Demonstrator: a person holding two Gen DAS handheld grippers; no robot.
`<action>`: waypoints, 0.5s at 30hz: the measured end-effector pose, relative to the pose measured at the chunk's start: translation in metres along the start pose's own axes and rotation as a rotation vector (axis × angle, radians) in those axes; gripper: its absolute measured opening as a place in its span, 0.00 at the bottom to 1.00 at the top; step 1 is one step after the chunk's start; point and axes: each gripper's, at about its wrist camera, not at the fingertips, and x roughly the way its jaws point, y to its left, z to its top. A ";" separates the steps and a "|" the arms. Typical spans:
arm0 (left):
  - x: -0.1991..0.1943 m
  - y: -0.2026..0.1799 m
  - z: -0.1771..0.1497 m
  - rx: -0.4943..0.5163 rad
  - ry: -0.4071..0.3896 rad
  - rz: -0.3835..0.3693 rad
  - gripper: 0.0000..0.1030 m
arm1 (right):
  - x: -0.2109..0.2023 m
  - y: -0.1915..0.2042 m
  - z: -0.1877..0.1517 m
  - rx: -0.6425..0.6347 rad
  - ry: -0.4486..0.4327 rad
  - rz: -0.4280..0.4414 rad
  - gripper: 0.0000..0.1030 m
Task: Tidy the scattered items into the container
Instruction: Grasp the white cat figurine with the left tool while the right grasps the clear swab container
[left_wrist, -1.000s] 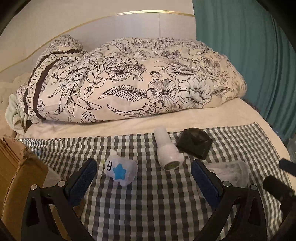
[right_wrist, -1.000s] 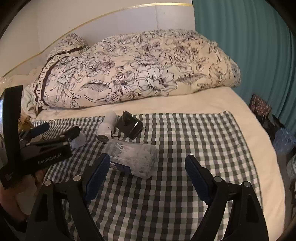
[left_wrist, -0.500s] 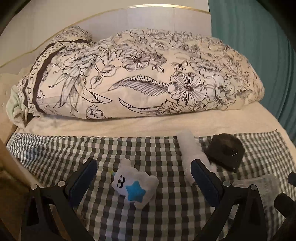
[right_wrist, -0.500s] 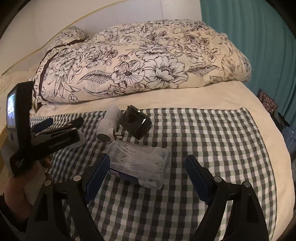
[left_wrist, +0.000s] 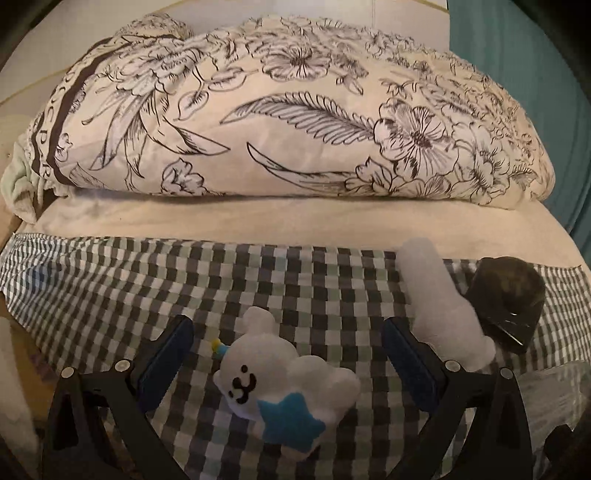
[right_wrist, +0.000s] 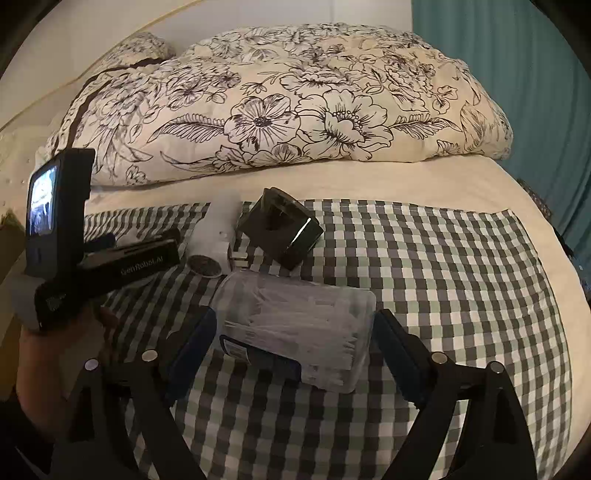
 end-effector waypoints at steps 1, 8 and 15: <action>0.003 0.000 0.000 -0.002 0.009 0.002 1.00 | 0.000 0.001 0.001 0.002 -0.008 -0.014 0.88; 0.013 0.012 -0.003 -0.065 0.059 -0.029 0.96 | 0.006 0.017 0.004 -0.033 -0.016 -0.095 0.93; 0.009 0.011 -0.009 -0.052 0.061 -0.044 0.74 | 0.008 0.015 -0.003 0.039 -0.029 -0.157 0.97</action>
